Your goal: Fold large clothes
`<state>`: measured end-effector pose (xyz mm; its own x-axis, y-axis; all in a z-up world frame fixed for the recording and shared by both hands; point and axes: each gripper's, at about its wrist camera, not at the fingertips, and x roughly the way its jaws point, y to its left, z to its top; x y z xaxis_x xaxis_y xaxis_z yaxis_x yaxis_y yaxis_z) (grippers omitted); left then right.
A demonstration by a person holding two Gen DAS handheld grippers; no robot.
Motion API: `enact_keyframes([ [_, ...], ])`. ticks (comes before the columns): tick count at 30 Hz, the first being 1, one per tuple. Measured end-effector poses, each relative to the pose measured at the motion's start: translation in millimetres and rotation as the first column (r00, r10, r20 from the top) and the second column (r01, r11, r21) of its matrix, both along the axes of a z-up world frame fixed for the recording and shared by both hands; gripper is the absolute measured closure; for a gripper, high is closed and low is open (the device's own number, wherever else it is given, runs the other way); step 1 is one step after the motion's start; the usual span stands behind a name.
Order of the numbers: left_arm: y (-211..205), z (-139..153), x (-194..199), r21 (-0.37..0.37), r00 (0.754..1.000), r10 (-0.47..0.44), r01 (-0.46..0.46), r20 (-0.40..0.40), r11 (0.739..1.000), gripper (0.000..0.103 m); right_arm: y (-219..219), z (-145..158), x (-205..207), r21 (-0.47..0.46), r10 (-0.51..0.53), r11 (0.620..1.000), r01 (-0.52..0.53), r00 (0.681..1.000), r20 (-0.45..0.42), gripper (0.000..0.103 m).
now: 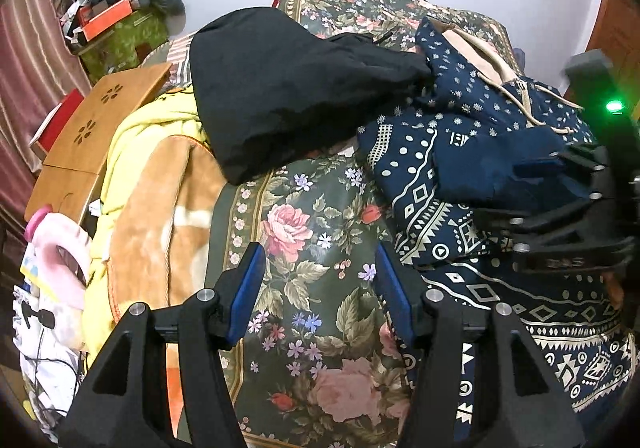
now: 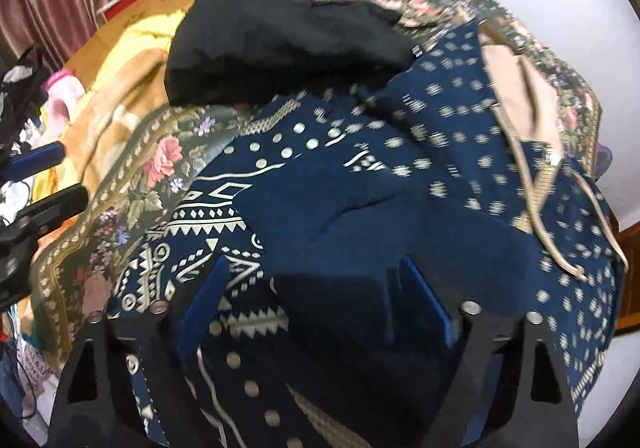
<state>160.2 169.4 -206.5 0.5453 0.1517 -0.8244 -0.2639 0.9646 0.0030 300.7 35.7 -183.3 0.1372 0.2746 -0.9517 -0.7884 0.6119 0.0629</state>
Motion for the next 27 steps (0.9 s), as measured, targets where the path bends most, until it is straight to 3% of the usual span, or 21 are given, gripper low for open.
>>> enact_keyframes([
  [5, -7, 2, 1, 0.024, 1.0, -0.018, 0.018, -0.001, 1.0, 0.047, -2, -5, 2, 0.025, -0.021, 0.999, 0.021, 0.999, -0.029, 0.038],
  [10, -15, 4, 5, 0.022, 0.999, -0.036, 0.036, 0.0, 0.999, 0.047, -10, 6, 12, 0.056, -0.057, 0.997, 0.06, 0.997, -0.055, 0.089],
  [11, -16, 5, 5, 0.018, 0.999, -0.04, 0.04, 0.0, 0.999, 0.047, -12, 8, 14, 0.068, -0.063, 0.995, 0.067, 0.996, -0.06, 0.092],
  [19, -35, 17, 15, 0.045, 0.998, -0.064, 0.063, 0.012, 0.997, 0.047, -72, 76, 36, 0.279, -0.197, 0.939, 0.2, 0.98, -0.036, 0.092],
  [24, -50, 31, 20, 0.059, 0.996, -0.085, 0.082, 0.041, 0.995, 0.047, -123, 125, 47, 0.385, -0.309, 0.882, 0.271, 0.95, 0.038, 0.092],
  [27, -59, 36, 25, 0.063, 0.994, -0.096, 0.093, 0.049, 0.994, 0.047, -147, 137, 52, 0.421, -0.364, 0.853, 0.308, 0.93, 0.057, 0.092],
])
